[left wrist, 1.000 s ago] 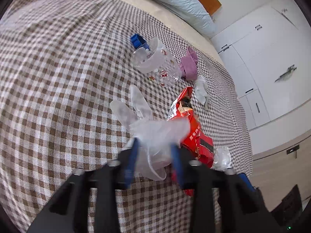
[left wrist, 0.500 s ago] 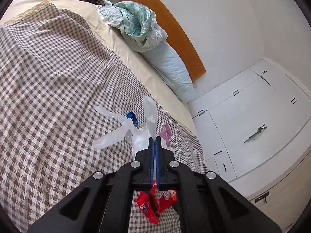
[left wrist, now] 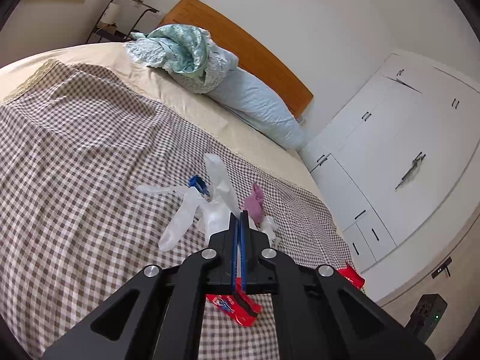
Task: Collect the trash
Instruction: 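Carry the glove and red bag to the bin and open both tools over it, then grasp a red snack bag with the right tool while the left grasps another red bag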
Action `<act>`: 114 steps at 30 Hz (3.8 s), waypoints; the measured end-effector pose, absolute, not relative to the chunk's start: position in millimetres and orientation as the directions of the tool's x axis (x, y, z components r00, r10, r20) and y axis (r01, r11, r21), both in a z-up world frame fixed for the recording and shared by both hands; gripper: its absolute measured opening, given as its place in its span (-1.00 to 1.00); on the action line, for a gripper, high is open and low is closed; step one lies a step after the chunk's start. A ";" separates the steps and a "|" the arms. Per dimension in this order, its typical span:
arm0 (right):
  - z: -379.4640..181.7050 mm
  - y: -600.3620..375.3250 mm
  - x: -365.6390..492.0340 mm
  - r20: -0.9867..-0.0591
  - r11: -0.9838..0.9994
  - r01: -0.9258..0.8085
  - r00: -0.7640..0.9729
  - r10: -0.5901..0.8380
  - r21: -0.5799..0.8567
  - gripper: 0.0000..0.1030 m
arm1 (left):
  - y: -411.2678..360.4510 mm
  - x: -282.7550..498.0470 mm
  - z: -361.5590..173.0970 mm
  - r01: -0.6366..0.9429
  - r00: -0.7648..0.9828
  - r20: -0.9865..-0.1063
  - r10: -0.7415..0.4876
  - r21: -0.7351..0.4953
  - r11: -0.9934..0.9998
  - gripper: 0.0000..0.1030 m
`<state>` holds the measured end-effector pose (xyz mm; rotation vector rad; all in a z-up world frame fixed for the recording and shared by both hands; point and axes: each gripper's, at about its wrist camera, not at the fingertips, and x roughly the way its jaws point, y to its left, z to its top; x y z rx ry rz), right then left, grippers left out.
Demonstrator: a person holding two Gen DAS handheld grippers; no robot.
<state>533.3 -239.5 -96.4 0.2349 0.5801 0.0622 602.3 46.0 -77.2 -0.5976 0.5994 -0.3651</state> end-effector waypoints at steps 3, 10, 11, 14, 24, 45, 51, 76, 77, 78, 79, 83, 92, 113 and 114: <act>-91.8 -247.6 494.6 -0.544 0.972 0.013 0.831 0.120 0.235 -0.97 | 17.1 565.7 -69.1 0.199 0.723 -0.425 -0.545 -0.627 0.753 -1.00; -87.9 -317.6 406.8 -0.573 0.983 0.085 0.819 0.022 0.160 -0.97 | -75.1 486.5 -35.3 0.323 0.606 -0.531 -0.593 -0.517 0.793 -1.00; -87.9 -334.2 393.2 -0.575 0.983 0.110 0.818 -0.007 0.146 -0.97 | -90.3 474.9 -32.2 0.358 0.585 -0.530 -0.614 -0.511 0.782 -1.00; -90.4 -381.3 350.0 -0.587 0.980 0.184 0.803 -0.105 0.077 -0.97 | -145.6 438.8 -32.3 0.467 0.492 -0.553 -0.672 -0.484 0.740 -1.00; -188.1 -490.4 215.0 -0.756 0.921 0.368 0.637 -0.149 0.128 -0.97 | -317.1 347.2 -87.3 0.664 0.216 -0.678 -0.703 -0.426 0.614 -1.00; -503.7 -532.1 108.7 -0.878 0.338 0.816 0.387 0.281 0.468 -0.23 | -442.2 309.4 -258.7 0.690 -0.055 -0.910 -0.411 -0.332 0.644 -1.00; -461.0 -529.3 107.6 -0.883 0.440 0.767 0.431 0.187 0.467 -0.01 | -461.2 295.1 -278.2 0.727 -0.122 -0.924 -0.363 -0.333 0.601 -1.00; -384.0 -570.8 55.9 -0.899 0.468 0.798 0.437 -0.017 0.379 -0.01 | -525.0 239.2 -374.2 0.823 -0.120 -0.990 -0.073 -0.141 0.550 0.06; -384.9 -568.7 57.5 -0.900 0.467 0.798 0.435 -0.010 0.381 -0.01 | -523.1 240.8 -371.7 0.822 -0.120 -0.990 -0.077 -0.143 0.552 0.06; -384.7 -567.9 58.3 -0.900 0.468 0.796 0.436 -0.005 0.383 -0.01 | -521.1 240.7 -369.0 0.822 -0.117 -0.990 -0.079 -0.141 0.552 0.06; -383.6 -566.8 59.9 -0.900 0.474 0.793 0.437 -0.005 0.382 -0.01 | -520.6 240.4 -367.6 0.824 -0.112 -0.990 -0.080 -0.138 0.550 0.06; -375.9 -561.6 66.7 -0.909 0.510 0.784 0.417 -0.009 0.354 -0.01 | -518.4 235.4 -359.7 0.840 -0.097 -0.993 -0.065 -0.117 0.530 0.13; -349.0 -558.4 85.0 -0.938 0.576 0.782 0.340 -0.071 0.240 0.05 | -500.1 248.0 -299.7 0.825 -0.088 -0.971 -0.221 -0.196 0.531 0.14; -173.4 -446.4 275.1 -0.750 0.906 0.409 0.632 -0.192 0.113 0.08 | -255.0 484.3 -131.6 0.572 0.261 -0.808 -0.528 -0.312 0.759 0.32; -169.3 -431.4 288.6 -0.738 0.928 0.359 0.651 -0.176 0.096 0.08 | -235.7 500.2 -131.3 0.518 0.288 -0.807 -0.516 -0.322 0.793 0.33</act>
